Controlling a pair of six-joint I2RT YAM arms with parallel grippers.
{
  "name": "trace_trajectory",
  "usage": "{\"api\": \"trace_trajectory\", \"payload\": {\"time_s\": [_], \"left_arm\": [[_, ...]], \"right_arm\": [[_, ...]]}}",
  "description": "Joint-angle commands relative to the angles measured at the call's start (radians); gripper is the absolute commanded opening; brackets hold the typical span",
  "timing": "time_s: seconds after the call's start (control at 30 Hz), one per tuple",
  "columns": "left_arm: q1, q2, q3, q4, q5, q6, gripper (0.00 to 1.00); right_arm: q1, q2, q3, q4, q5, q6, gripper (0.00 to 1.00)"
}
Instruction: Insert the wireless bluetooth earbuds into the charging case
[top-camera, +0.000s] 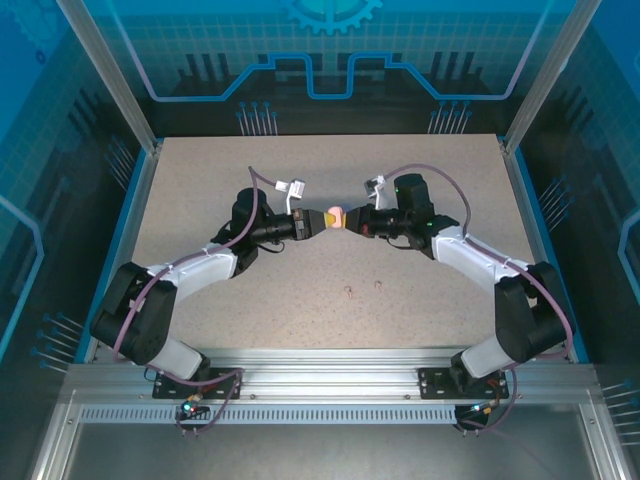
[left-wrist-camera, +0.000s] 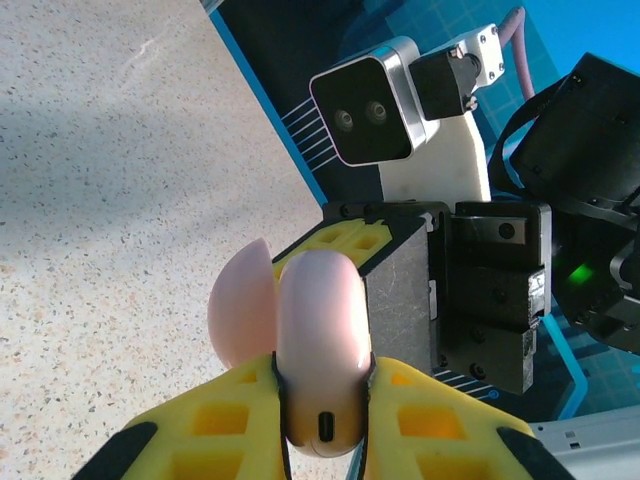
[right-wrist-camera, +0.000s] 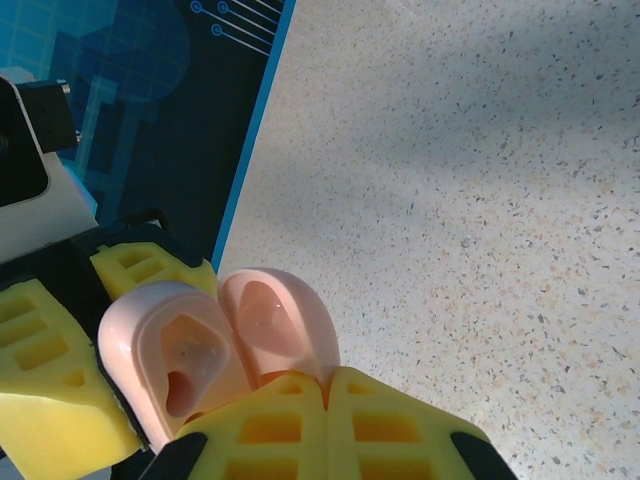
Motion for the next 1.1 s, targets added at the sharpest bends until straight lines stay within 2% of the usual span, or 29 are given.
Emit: {"api": "trace_trajectory", "payload": {"time_s": [0.0,0.1,0.13,0.27,0.37,0.57,0.73,0.9,1.07], "left_arm": [[-0.012,-0.004,-0.009,0.004,-0.023,-0.002,0.44],[-0.008,-0.028,0.001,-0.054,-0.064,0.024,0.7],[-0.006,-0.039,0.011,-0.089,-0.075,0.044,0.75],[0.028,-0.082,0.075,-0.237,-0.067,0.133,0.91],[0.079,-0.095,0.124,-0.329,-0.012,0.206,0.99],[0.181,-0.04,0.294,-0.607,0.179,0.394,0.99],[0.197,0.067,0.443,-0.842,0.3,0.545,0.97],[0.197,0.184,0.59,-1.102,0.356,0.706,0.87],[0.195,0.262,0.668,-1.201,0.395,0.769,0.79]], "right_arm": [[0.013,0.015,0.06,-0.034,0.012,-0.021,0.0],[0.009,0.023,0.096,-0.094,0.036,-0.062,0.0],[0.008,0.029,0.114,-0.126,0.048,-0.086,0.0],[0.004,0.068,0.206,-0.288,0.114,-0.235,0.0],[0.003,0.114,0.289,-0.411,0.18,-0.379,0.0],[0.003,0.181,0.393,-0.502,0.228,-0.575,0.0],[0.009,0.218,0.439,-0.495,0.169,-0.695,0.0],[0.04,0.262,0.491,-0.537,0.201,-0.761,0.0],[0.052,0.277,0.527,-0.567,0.205,-0.796,0.0]]}}
